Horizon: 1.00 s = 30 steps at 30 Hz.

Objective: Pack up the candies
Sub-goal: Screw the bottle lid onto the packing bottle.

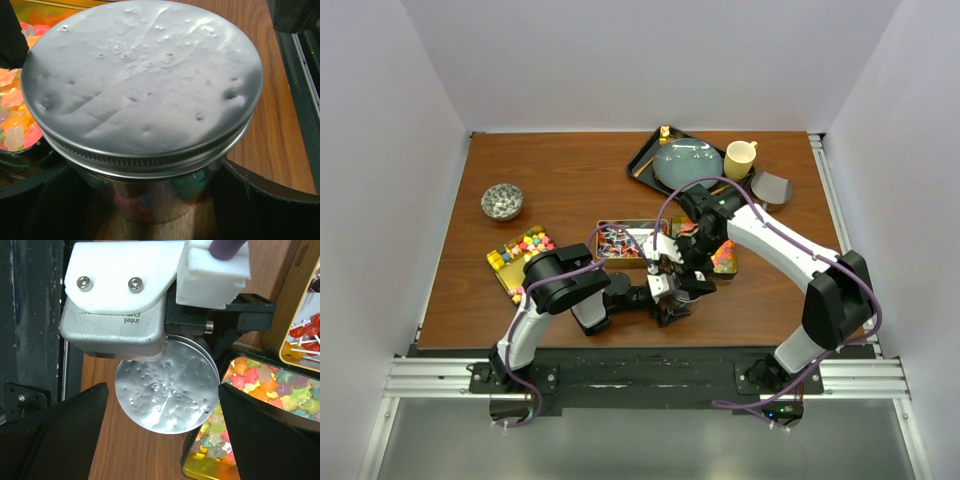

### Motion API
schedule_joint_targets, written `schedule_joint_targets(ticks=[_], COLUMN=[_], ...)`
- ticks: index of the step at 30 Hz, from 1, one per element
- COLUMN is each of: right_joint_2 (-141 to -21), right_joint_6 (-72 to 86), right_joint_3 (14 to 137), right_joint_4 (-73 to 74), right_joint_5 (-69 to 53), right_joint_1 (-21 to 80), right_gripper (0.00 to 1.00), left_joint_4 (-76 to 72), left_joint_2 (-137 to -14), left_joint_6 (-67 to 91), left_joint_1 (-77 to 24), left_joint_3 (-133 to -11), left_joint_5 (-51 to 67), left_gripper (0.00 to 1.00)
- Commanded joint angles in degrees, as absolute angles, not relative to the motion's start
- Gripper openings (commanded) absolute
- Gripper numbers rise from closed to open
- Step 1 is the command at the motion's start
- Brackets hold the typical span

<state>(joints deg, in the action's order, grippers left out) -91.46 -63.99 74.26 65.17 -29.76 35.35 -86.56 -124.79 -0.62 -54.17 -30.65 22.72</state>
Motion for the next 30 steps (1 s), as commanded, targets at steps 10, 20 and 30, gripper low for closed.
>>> schedule_joint_targets(ticks=[10, 20, 30], right_joint_2=[-89.6, -85.9, -83.1], right_joint_6=[-63.1, -58.9, -57.0], right_joint_3=[73.6, 66.4, 63.1], right_joint_4=[68.4, 70.9, 70.1], right_joint_5=[-29.8, -28.6, -27.2], right_joint_1=[35.7, 35.8, 35.7], right_gripper=[0.94, 0.92, 0.93], left_joint_4=[-86.2, -86.3, -86.0], left_joint_2=[-128.8, -129.1, -129.7], left_joint_6=[-0.2, 3.2, 3.7], left_joint_1=[-53.3, -52.4, -51.9], left_joint_3=[-28.6, -28.7, -29.3], left_joint_5=[19.8, 19.2, 20.2], left_gripper=[0.00, 0.00, 0.00])
